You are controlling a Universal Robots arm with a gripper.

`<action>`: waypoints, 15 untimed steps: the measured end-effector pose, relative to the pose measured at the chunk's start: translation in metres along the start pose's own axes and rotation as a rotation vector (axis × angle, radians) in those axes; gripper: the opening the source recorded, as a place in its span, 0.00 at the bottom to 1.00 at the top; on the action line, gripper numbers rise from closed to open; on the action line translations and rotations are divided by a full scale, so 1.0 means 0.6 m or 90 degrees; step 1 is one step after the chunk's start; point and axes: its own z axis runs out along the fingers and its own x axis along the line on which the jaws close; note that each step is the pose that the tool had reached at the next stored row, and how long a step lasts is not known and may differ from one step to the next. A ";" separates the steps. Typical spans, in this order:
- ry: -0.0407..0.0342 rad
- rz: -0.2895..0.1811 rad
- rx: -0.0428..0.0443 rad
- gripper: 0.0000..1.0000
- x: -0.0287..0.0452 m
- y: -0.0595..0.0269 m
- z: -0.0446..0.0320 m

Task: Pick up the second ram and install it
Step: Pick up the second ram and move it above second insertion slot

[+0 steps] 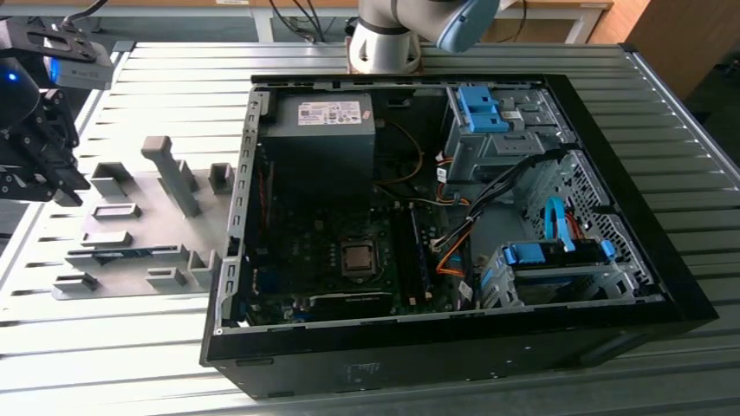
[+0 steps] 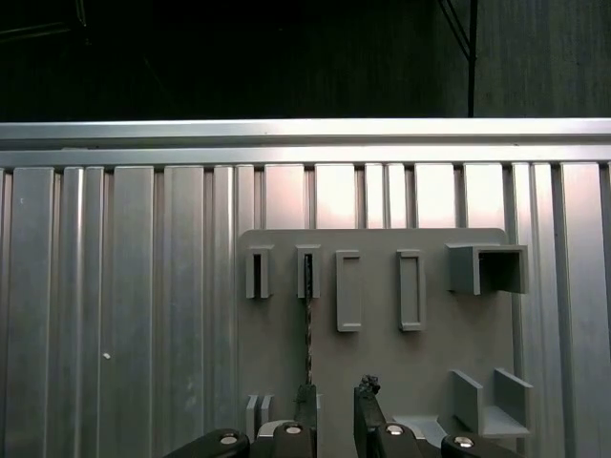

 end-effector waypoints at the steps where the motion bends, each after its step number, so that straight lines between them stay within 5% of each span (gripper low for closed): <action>1: 0.0000 0.000 0.0000 0.30 0.000 0.000 0.000; 15: 0.0000 0.000 -0.0003 0.30 0.004 0.001 0.028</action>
